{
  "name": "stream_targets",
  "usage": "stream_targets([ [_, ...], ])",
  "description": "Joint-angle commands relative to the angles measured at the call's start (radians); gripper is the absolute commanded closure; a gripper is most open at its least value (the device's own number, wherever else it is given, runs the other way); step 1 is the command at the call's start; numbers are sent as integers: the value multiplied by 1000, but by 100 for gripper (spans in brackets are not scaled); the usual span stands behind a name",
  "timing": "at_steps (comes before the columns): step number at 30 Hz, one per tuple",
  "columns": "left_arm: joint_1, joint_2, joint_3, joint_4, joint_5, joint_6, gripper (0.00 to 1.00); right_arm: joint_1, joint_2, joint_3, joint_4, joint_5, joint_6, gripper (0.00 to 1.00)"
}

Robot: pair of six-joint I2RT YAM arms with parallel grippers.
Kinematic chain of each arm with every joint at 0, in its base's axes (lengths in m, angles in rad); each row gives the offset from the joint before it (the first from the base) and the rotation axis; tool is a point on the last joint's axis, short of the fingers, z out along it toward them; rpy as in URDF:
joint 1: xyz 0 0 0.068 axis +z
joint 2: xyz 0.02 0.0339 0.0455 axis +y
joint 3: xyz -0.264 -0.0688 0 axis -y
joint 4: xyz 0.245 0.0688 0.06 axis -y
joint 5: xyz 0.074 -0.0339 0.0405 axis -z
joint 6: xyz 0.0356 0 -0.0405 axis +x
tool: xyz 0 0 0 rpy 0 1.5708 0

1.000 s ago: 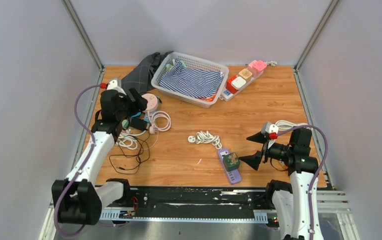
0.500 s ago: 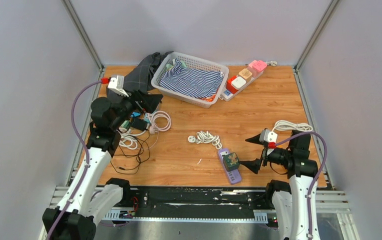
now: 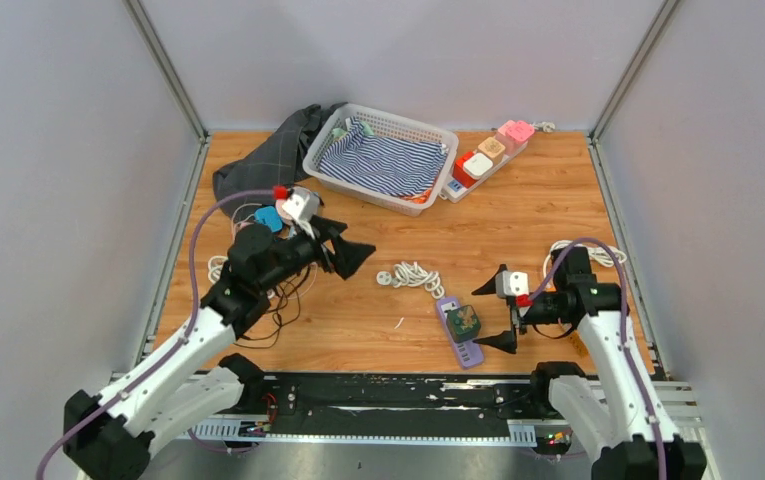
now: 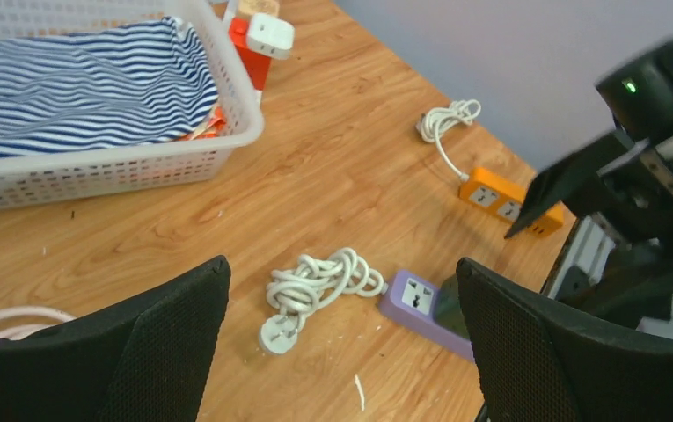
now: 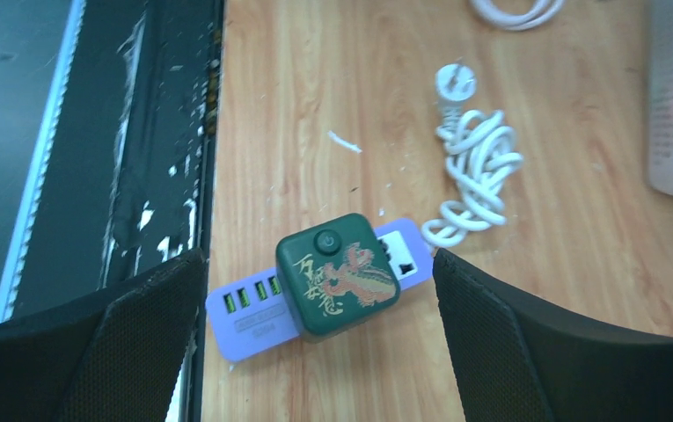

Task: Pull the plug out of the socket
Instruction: Remove the plug from the socket.

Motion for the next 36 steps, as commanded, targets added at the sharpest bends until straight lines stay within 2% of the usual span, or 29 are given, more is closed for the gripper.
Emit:
stream_targets([
  [1, -210, -187, -116, 10, -449, 271, 0, 78, 143, 112, -290, 126, -370, 0],
  [4, -301, -290, -159, 10, -610, 333, 0, 97, 191, 122, -266, 153, -398, 0],
  [6, -356, -361, -186, 10, -730, 381, 0, 113, 189, 106, -153, 159, -297, 0],
  [9, -370, -403, -213, 14, -842, 405, 0, 138, 195, 91, -38, 180, -197, 1],
  [12, -370, -368, -198, 14, -823, 413, 0, 174, 230, 108, 13, 244, -138, 0],
  [16, -370, -292, -161, 6, -761, 414, 0, 226, 263, 132, 25, 281, -128, 0],
  [18, -370, -280, -157, 6, -774, 414, 0, 257, 275, 131, 40, 316, -122, 0],
  [25, -370, -333, -187, 8, -827, 386, 0, 368, 319, 106, 86, 402, -88, 0],
  [32, -370, -346, -196, 8, -837, 369, 0, 397, 382, 96, 96, 373, -53, 0],
  [36, -370, -348, -202, 8, -832, 363, 0, 412, 403, 73, 139, 446, -52, 3],
])
